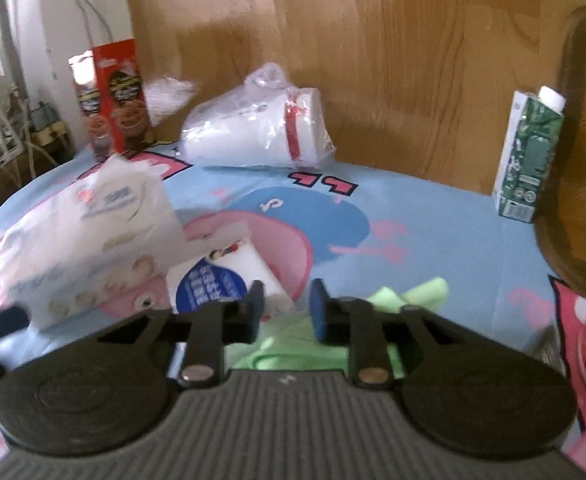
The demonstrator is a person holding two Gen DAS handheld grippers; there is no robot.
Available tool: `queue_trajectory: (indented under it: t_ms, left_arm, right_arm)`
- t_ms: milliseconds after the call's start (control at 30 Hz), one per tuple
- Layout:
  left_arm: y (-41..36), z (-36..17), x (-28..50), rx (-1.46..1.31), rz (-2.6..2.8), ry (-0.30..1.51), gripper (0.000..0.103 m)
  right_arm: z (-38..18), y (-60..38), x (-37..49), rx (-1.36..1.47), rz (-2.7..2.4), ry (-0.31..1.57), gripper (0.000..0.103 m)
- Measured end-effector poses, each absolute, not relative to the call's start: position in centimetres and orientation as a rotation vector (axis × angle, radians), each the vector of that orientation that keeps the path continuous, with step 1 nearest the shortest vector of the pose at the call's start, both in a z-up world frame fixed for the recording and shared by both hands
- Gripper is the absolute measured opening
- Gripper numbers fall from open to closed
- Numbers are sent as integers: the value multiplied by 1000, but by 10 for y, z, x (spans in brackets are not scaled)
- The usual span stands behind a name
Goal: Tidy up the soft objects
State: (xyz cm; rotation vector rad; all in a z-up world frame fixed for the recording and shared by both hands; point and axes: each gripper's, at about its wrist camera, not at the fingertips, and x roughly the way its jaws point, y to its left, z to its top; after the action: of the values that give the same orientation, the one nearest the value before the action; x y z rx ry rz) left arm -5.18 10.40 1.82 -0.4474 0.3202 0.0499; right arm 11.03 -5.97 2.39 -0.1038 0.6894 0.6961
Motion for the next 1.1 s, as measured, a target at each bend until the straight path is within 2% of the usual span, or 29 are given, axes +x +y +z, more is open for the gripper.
queue_trajectory:
  t_ms: [200,267,333,400,600,700,767,800,833,1100]
  left_arm:
    - [106,18,-53,-461,69,321,103]
    - [107,18,-53,-465,75,321,103]
    - [107,18,-53,-464,79,321,103]
    - [106,18,-53,-461,80,322,103]
    - [105,19,-56,-461,96,308,103]
    - [108,19,-58,-474,109,300,103]
    - [109,19,-57,-481,105,305,103]
    - [110,19,-56,-480,104,305,103]
    - [109,19,-56,-478,104,303,103]
    - [114,18,-57,-507,111,301,103]
  right_arm:
    - [28,-72,84,-122,751,619,25]
    - [34,-74,83,-100,753,597,36]
    - [41,-76,82,-77,758,558,53]
    - [44,-73,83,-77,771,545,60]
    - [29,-41,93,-200,799,593,67]
    - [17,-29,104,-247,820,631,78]
    - [14,-29,108,-232,833,641,76]
    - [15,-30,110,-207,854,666,67]
    - [16,-31,110,-188,846,679,65]
    - [53,-54,77,-157,759,466,63]
